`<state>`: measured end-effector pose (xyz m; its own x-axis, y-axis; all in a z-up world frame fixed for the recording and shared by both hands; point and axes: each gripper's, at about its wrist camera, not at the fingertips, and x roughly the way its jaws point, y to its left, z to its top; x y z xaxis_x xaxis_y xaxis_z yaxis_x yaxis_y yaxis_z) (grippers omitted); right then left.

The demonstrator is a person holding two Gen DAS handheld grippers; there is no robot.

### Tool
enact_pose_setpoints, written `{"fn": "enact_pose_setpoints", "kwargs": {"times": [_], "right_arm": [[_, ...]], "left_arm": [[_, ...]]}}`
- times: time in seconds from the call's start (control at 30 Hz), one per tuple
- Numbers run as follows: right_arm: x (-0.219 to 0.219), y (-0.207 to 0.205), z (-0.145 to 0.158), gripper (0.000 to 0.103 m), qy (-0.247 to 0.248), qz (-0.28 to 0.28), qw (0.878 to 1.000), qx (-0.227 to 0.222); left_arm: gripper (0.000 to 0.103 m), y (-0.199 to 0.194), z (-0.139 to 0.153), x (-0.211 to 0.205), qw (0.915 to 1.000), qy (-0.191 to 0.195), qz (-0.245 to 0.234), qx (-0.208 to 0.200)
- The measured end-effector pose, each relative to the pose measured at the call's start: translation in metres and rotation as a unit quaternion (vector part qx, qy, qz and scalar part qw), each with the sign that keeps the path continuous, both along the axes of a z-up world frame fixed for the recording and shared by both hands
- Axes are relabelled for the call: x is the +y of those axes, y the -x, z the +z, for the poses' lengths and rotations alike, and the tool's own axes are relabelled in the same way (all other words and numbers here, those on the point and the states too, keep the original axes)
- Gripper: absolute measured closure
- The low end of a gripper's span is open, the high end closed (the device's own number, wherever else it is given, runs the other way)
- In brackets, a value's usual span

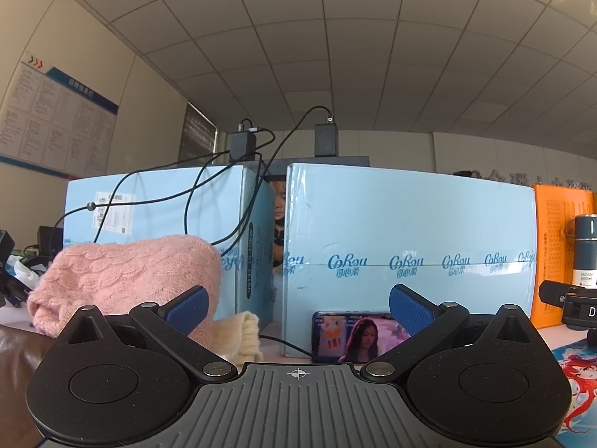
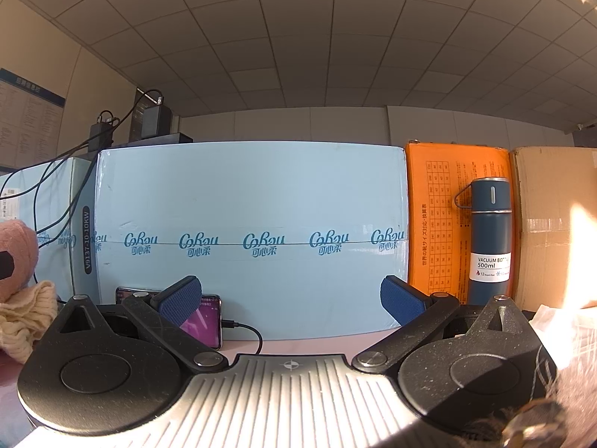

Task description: Fold clothes

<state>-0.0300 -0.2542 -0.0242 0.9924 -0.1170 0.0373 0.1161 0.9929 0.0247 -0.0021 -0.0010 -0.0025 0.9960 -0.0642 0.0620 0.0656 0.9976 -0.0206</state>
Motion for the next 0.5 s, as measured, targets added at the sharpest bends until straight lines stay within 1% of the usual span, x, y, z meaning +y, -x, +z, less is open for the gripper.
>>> {"fn": "enact_pose_setpoints", "kwargs": {"times": [0.5], "right_arm": [[0.0, -0.0013, 0.0009, 0.0, 0.0, 0.001, 1.0, 0.002]], "left_arm": [[0.0, 0.0006, 0.0015, 0.0002, 1.0, 0.001, 0.0, 0.004]]}}
